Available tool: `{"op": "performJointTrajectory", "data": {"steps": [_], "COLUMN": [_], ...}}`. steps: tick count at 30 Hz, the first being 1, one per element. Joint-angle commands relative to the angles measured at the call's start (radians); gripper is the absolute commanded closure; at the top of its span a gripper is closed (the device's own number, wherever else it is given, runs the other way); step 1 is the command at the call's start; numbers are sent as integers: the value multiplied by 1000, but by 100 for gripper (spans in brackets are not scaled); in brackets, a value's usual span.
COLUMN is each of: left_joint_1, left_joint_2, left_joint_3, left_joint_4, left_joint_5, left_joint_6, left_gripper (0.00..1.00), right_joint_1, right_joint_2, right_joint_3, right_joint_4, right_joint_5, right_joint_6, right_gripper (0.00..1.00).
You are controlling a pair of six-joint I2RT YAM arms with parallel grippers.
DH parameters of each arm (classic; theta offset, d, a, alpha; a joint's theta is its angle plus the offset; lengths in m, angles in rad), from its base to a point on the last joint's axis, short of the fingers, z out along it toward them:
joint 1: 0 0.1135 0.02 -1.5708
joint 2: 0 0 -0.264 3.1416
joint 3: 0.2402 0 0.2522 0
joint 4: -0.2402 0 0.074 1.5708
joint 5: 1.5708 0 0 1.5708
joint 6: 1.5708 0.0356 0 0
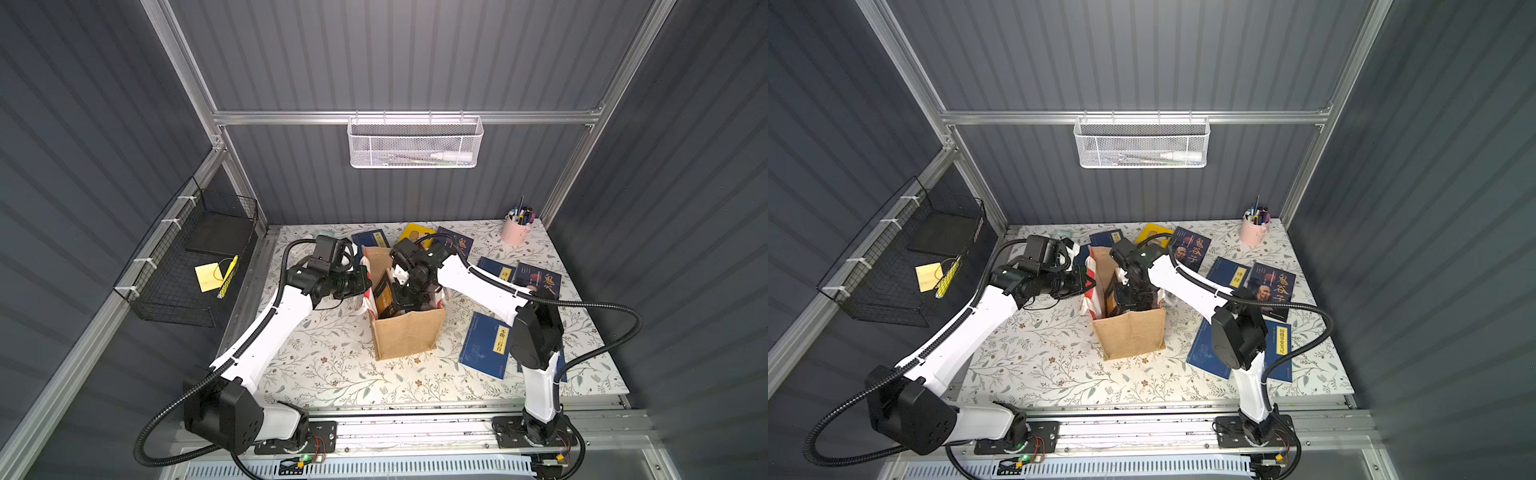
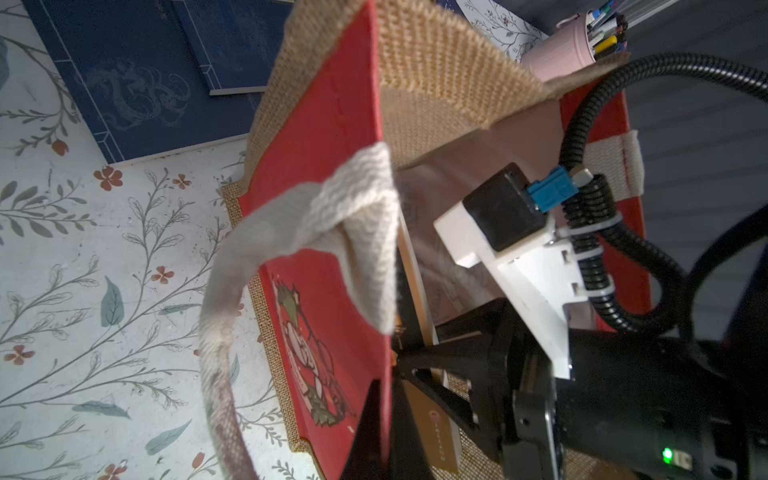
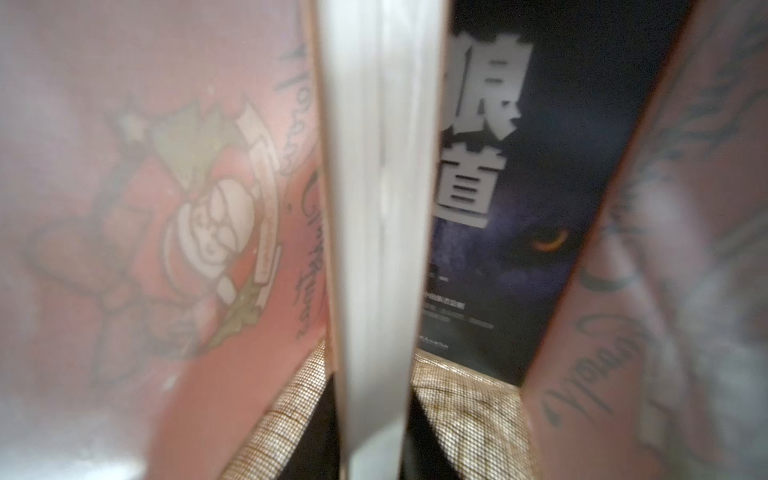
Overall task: Put the books into the canvas bag
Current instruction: Place the book in the canvas bag.
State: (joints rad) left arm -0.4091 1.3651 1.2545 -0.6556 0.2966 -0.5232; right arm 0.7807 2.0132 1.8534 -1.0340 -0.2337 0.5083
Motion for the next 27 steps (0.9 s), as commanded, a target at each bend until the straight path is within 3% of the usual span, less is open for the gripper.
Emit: {"op": "performJointTrajectory", "data": {"steps": [1, 6, 12, 19, 24, 27], "left_joint_1": [22, 45, 82, 92, 96, 101], "left_joint_2": [-25, -8, 3, 3, 2, 2], "left_joint_3": [20, 60, 65, 60, 70, 80], "left_joint_4": [-41, -107, -145, -156, -158, -172], "left_joint_5": [2, -14, -1, 12, 5, -9], "left_joint_6": [64, 122, 147, 146, 146, 152], "left_gripper": [100, 100, 100, 100, 100, 100], "right_joint_1": [10, 40, 54, 143, 178, 172], "right_joint_2": [-5, -21, -20, 0, -8, 36], "right_joint_3": [81, 200, 264, 360, 256, 201], "right_joint_4": [-91, -182, -253, -269, -89, -43], "right_joint_5": [73, 150, 232, 289, 163, 100], "right_joint_6": [-36, -64, -87, -100, -111, -115], "right_gripper": [66, 51, 48, 54, 68, 71]}}
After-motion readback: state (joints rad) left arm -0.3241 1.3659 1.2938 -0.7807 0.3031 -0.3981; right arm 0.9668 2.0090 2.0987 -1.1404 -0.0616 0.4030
